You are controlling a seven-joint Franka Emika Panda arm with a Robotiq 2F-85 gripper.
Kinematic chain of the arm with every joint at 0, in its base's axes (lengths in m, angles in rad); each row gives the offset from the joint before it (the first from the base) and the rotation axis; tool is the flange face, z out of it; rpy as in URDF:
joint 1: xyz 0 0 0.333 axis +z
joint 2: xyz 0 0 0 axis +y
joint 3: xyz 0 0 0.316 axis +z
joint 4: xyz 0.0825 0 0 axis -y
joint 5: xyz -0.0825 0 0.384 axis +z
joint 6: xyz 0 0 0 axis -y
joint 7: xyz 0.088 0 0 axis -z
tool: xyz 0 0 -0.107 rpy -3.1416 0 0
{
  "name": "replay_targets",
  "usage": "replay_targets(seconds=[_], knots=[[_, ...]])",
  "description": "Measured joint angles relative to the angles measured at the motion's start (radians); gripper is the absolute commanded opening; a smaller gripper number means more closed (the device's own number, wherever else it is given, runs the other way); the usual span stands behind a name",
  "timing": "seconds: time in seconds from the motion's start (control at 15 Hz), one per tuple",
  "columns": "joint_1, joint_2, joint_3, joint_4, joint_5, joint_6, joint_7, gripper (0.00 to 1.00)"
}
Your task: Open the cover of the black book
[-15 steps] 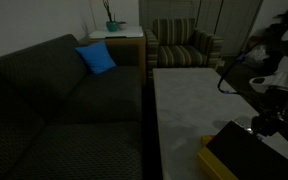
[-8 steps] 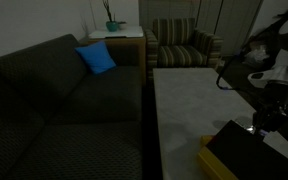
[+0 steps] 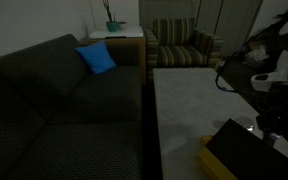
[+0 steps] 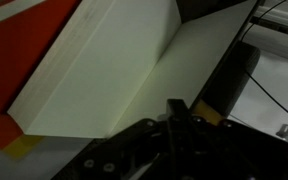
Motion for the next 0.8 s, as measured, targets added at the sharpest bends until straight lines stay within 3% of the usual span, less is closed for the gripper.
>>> replay_targets(seconds=[0.33, 0.8], knots=[[0.011, 0.09, -0.021, 0.075, 0.058, -0.103, -0.112, 0.0], [0.084, 0.157, -0.036, 0.171, 0.08, -0.179, -0.125, 0.0]])
